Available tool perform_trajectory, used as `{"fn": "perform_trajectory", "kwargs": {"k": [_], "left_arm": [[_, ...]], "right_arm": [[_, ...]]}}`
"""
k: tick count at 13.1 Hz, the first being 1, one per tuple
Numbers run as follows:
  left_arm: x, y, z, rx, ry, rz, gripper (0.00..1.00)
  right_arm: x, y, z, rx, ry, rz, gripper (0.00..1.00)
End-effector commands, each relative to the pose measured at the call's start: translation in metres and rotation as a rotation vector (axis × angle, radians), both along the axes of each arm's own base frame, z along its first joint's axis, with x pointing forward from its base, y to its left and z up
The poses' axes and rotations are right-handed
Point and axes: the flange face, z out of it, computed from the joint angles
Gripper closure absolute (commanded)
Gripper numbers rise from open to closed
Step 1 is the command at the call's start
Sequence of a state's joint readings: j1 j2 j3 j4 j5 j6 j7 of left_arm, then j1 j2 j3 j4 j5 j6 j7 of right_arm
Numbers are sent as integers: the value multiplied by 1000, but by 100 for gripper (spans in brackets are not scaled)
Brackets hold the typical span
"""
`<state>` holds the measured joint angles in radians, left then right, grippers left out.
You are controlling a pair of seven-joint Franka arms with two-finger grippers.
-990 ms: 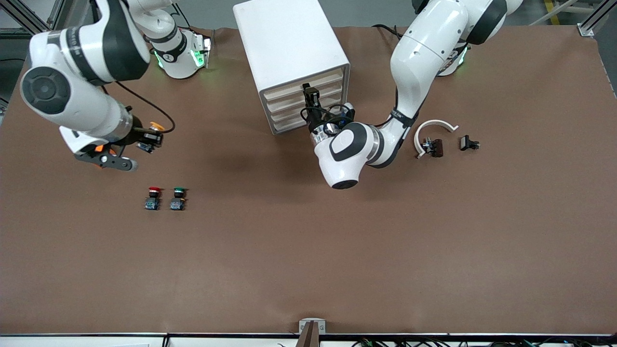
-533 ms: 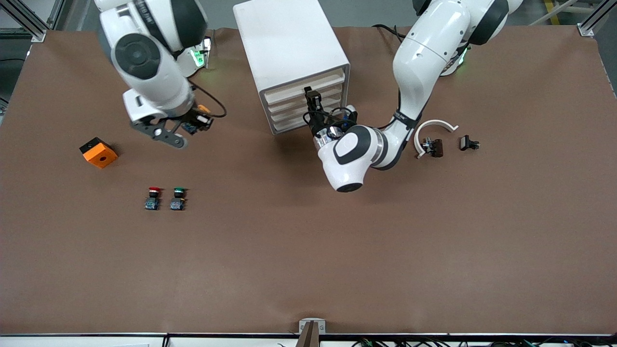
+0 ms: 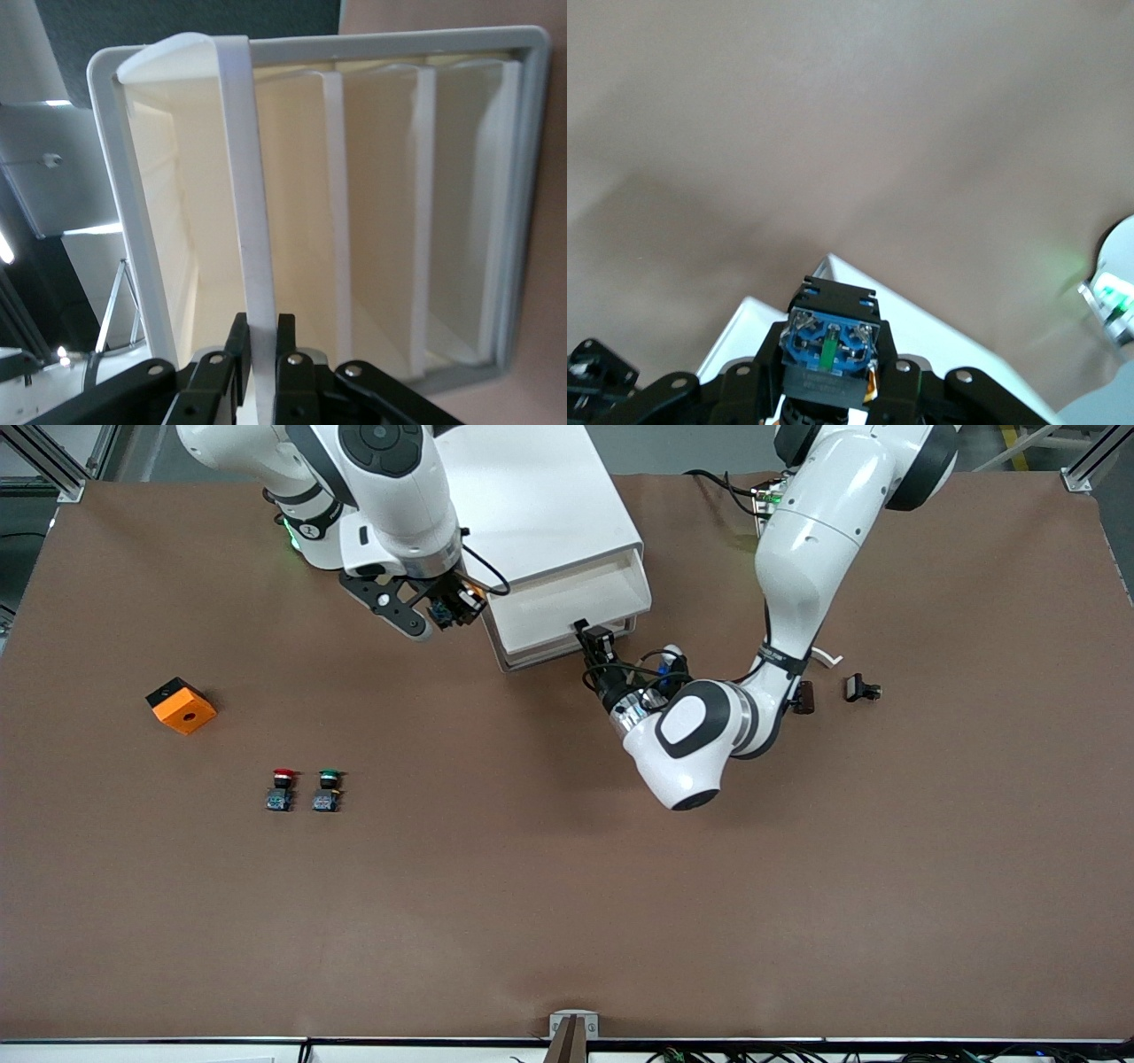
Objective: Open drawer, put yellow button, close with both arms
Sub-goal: 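Pull the drawer open with the left gripper while the right gripper carries the button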
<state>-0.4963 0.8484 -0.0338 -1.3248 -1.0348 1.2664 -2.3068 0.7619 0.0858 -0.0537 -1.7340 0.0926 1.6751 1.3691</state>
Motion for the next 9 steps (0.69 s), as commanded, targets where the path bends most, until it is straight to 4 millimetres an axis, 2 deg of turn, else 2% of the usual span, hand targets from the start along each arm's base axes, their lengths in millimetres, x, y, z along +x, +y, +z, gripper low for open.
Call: {"fn": "perform_trajectory", "kwargs": {"k": [1,3,6,9], "left_arm": [[19,3,0,-33,-81,61,100],[33,8,1,-38,-136,114,100],[38,8,0,-47,-163,129,100],[45,19,1,-49,-167,147,100]], "right_arm": [[-1,43,-7,13,-13,-99,74],[-8,71,-22,29,-50,-170,74],[-15,104,-50,28,-66,-246,74],[-23,124,-75,22,-67,-245,74]]}}
